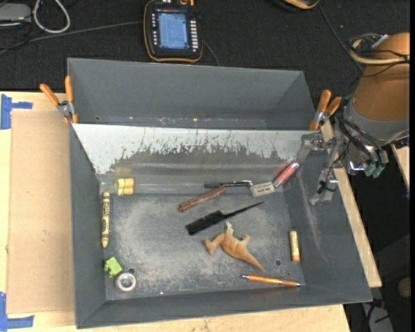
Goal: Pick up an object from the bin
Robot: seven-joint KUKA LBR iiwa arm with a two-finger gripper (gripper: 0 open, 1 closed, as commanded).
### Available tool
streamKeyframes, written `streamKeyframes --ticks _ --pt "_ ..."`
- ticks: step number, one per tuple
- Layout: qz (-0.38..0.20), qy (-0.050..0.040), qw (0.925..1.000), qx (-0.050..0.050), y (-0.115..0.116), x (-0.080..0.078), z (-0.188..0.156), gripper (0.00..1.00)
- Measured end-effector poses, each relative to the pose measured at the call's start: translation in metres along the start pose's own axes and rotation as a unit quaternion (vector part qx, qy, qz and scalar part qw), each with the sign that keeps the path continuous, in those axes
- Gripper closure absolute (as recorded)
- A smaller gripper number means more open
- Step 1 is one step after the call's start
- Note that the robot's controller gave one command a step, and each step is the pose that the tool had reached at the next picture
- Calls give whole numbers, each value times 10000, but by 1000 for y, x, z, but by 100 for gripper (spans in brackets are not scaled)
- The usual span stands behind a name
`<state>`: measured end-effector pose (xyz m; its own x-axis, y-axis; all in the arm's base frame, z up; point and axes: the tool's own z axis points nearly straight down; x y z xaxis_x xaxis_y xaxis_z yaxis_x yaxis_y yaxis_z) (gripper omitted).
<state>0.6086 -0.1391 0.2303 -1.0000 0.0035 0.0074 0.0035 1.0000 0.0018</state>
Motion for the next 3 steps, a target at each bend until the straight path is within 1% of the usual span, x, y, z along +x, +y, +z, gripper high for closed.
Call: streamKeyframes --ticks 1,2,3 --pt "-25 -38 10000 6 1 -2 -5 0" --pt "-447 -34 9990 4 56 43 136 0" --pt "562 -84 9984 10 69 58 77 0"
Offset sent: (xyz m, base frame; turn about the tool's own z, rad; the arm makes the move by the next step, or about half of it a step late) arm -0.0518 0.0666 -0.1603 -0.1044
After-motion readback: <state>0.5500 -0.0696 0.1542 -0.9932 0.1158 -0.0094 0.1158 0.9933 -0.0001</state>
